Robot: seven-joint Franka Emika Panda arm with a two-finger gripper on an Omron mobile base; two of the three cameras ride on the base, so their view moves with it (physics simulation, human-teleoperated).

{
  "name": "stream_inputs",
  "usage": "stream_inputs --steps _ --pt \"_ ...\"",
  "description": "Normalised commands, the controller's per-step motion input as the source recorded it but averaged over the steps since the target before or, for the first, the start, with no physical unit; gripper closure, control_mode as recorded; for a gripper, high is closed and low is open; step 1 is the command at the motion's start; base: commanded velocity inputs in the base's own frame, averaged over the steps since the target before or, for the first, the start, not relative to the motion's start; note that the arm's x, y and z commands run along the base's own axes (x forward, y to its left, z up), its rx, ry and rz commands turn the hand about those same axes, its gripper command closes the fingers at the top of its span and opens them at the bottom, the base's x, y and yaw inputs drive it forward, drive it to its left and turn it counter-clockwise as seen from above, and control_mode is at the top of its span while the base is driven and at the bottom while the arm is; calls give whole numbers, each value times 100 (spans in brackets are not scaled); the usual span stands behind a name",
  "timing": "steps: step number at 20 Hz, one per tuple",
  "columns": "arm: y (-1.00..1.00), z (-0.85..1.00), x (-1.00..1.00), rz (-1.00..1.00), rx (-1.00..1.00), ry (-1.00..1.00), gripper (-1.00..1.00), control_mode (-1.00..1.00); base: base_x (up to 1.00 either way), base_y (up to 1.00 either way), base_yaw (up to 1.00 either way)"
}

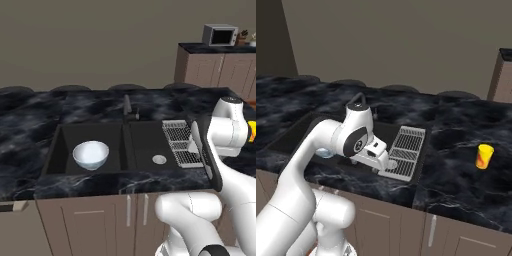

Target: Place the bowl in the left basin and the cup in the right basin of the sink.

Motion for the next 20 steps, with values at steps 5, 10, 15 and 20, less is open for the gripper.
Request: stream_inputs --steps 5,10,15,20 --pt "0 0 0 0 0 0 -100 100 1 -38 0" --pt "0 0 0 0 0 0 -100 100 20 -26 5" --pt "0 0 0 0 0 0 -100 100 22 -18 3" --pt "0 0 0 0 0 0 -100 100 31 -17 0"
